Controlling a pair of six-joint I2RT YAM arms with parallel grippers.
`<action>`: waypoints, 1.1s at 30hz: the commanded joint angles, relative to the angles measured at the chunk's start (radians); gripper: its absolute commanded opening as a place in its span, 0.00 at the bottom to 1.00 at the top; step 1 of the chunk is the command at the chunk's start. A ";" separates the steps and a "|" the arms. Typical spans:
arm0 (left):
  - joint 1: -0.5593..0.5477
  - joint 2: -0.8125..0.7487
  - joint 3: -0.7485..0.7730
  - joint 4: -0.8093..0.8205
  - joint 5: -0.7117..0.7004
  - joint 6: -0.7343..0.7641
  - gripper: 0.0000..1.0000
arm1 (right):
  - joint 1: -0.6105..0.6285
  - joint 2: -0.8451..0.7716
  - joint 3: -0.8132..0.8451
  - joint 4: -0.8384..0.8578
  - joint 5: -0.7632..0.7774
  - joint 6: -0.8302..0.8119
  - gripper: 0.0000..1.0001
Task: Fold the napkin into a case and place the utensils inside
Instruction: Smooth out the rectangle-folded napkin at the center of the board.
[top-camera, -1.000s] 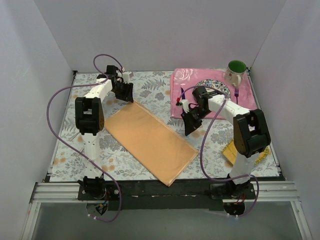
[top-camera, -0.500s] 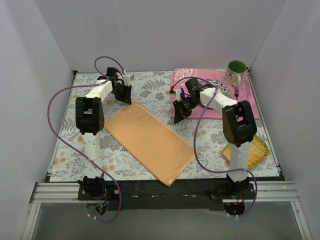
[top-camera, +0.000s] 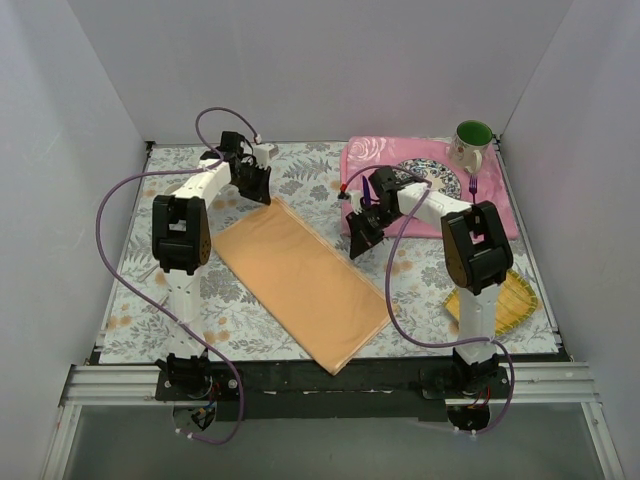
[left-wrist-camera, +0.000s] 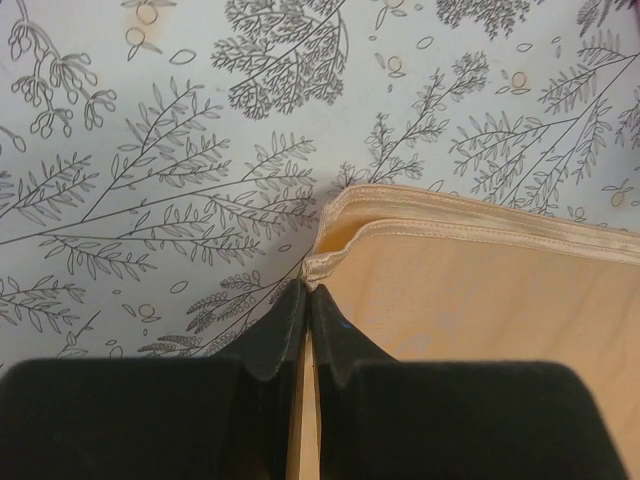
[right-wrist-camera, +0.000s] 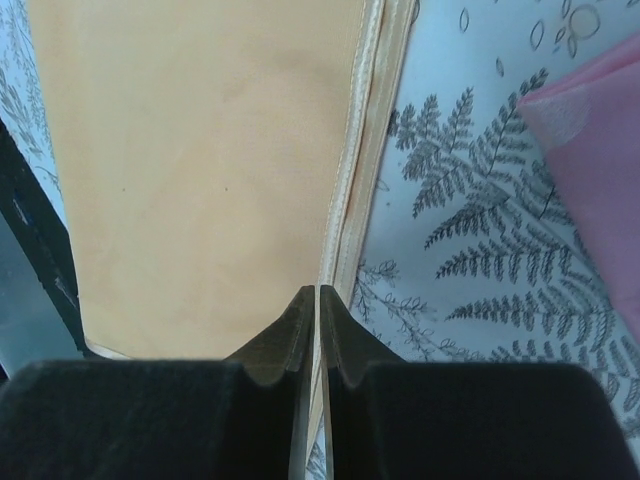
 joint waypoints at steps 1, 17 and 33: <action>-0.014 -0.073 0.003 0.016 -0.004 0.015 0.01 | 0.002 -0.111 -0.038 -0.105 -0.009 -0.088 0.16; -0.014 -0.140 -0.075 0.071 -0.015 -0.076 0.36 | 0.048 -0.302 -0.371 -0.429 0.228 -0.314 0.32; -0.014 -0.173 -0.102 0.094 -0.015 -0.071 0.39 | 0.054 -0.187 -0.361 -0.354 0.250 -0.207 0.42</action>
